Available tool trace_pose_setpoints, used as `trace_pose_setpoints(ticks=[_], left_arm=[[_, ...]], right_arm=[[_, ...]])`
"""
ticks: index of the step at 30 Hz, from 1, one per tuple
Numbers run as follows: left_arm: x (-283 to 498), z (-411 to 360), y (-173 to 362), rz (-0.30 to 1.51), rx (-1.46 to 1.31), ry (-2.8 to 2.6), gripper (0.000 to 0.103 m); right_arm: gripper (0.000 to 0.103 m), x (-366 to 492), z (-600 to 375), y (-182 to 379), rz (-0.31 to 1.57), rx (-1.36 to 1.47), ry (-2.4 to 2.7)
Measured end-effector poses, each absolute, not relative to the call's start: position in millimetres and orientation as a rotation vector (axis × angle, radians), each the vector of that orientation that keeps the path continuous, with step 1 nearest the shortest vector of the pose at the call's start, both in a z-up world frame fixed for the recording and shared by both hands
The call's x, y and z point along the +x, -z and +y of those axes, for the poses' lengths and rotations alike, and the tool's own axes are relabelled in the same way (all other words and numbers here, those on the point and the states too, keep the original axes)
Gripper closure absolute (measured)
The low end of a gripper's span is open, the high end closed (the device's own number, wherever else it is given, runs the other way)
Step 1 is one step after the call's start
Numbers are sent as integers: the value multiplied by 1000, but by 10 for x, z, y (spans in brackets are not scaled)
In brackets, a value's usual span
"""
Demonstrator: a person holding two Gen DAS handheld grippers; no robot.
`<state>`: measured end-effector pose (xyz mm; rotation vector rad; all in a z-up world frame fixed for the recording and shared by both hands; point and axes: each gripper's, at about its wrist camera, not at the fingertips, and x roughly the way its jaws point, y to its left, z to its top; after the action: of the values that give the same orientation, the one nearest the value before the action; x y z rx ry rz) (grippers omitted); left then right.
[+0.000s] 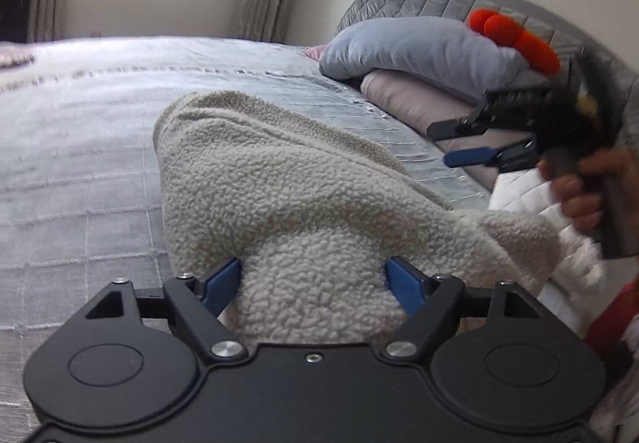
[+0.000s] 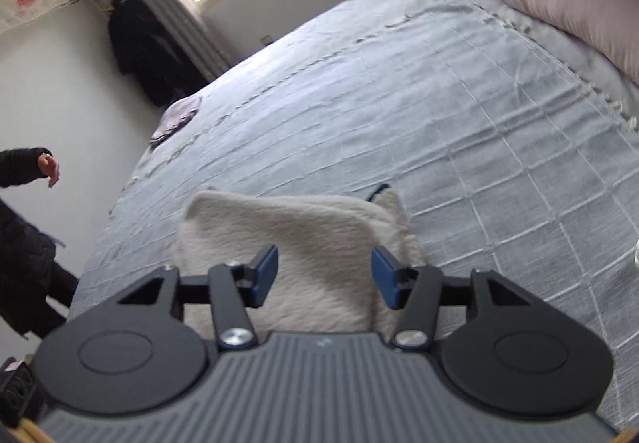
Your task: Fold large clothes
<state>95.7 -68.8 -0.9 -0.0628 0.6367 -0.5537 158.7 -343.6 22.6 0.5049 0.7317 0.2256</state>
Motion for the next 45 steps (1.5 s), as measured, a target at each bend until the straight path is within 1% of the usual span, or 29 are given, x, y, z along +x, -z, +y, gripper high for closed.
trace_pose_setpoints(ticks=[1, 2, 3, 7, 8, 9, 11, 12, 14, 16, 18, 20, 23, 25, 27, 29, 32, 34, 37, 40, 42, 45], left_arm=[[906, -742, 4, 621, -35, 542, 24], [866, -764, 0, 611, -18, 537, 24], [847, -757, -7, 607, -10, 537, 24], [937, -619, -15, 632, -70, 548, 24], [950, -603, -24, 639, -85, 550, 24], [950, -595, -36, 641, -87, 548, 24], [932, -584, -75, 631, -72, 539, 24], [931, -564, -115, 624, -69, 541, 25], [940, -499, -250, 591, -69, 563, 25], [972, -423, -407, 538, -84, 570, 25], [1028, -393, -497, 510, -92, 570, 26], [1121, -441, -478, 529, -79, 573, 26], [1244, -689, -212, 639, -38, 610, 26], [1207, -793, -52, 629, -16, 589, 25], [1151, -820, -40, 602, -2, 579, 25], [1176, -801, -78, 620, -12, 580, 25], [1194, -796, -97, 631, -13, 582, 25], [1173, -829, -105, 626, -5, 572, 25], [1149, -897, -123, 621, 11, 555, 25], [1154, -874, -155, 625, 18, 555, 26], [1181, -813, -208, 627, 3, 572, 24], [1243, -708, -305, 607, -16, 573, 24]], right_arm=[[45, 1532, -3382, -263, 749, 481, -229], [40, 1467, -3310, -287, 775, 455, -228], [38, 1433, -3257, -269, 807, 435, -226], [39, 1326, -3199, -16, 967, 482, -222], [44, 1316, -3196, 67, 992, 516, -237], [55, 1317, -3187, 131, 999, 547, -253], [70, 1292, -3135, 144, 953, 537, -271], [75, 1266, -3107, 95, 920, 521, -270], [78, 1188, -3099, -79, 832, 500, -272], [80, 1104, -3174, -262, 744, 510, -280], [80, 1052, -3227, -380, 696, 473, -267], [80, 1042, -3226, -381, 684, 391, -223], [78, 1091, -3207, -115, 737, 310, -169], [72, 1126, -3217, 104, 781, 317, -158], [60, 1105, -3226, 192, 775, 316, -134], [51, 1071, -3225, 110, 750, 302, -97], [50, 1025, -3139, -149, 662, 222, -46], [46, 1028, -3009, -312, 602, 182, -51], [45, 1161, -2756, -348, 588, 160, -91], [45, 1384, -2548, -146, 608, 124, -95], [46, 1480, -2495, 90, 618, 71, -43], [46, 1441, -2649, 401, 570, 73, -25]])
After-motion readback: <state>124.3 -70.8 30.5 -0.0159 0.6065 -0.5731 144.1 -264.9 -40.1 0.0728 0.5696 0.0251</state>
